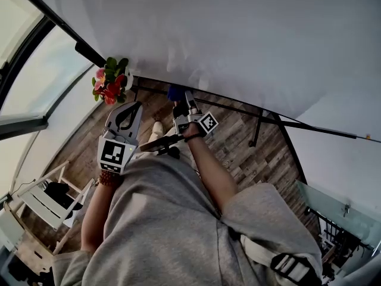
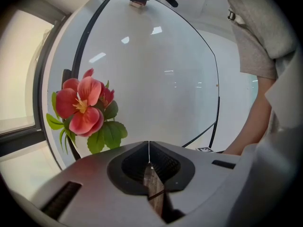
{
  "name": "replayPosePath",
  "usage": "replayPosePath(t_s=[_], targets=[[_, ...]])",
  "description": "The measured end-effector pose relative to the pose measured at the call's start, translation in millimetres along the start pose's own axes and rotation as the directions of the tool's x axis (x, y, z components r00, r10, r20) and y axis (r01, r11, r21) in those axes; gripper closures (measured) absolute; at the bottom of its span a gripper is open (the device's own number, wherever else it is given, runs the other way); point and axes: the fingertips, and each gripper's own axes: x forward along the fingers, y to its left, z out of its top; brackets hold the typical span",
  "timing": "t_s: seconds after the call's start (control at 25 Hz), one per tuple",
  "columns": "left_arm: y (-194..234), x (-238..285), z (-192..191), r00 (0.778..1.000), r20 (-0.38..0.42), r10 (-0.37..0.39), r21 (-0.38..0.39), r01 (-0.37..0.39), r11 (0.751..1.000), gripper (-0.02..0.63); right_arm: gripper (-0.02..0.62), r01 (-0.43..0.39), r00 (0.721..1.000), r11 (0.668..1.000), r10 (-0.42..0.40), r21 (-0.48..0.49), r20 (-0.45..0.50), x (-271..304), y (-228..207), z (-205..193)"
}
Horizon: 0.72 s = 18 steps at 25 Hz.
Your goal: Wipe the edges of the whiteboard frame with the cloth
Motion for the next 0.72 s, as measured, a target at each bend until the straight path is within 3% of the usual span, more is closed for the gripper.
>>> replayPosePath(t_s=[0.28,0.72], targets=[[3.3,-6.3,-7.7,0.999,-0.010,0.033,-0.006,-0.033,0.999,0.594,0.514,-0.011,0.998,1.000,0.011,-0.001,-0.056,12.0,-1.9,-16.0],[14.0,-37.0,-19.8,0.988,-0.048,0.144,-0.017,-0.145,0.989,0.594,0.514,-0.023,0.990,0.999,0.026,0.024,-0.141,32.4,-6.9,-55.0]])
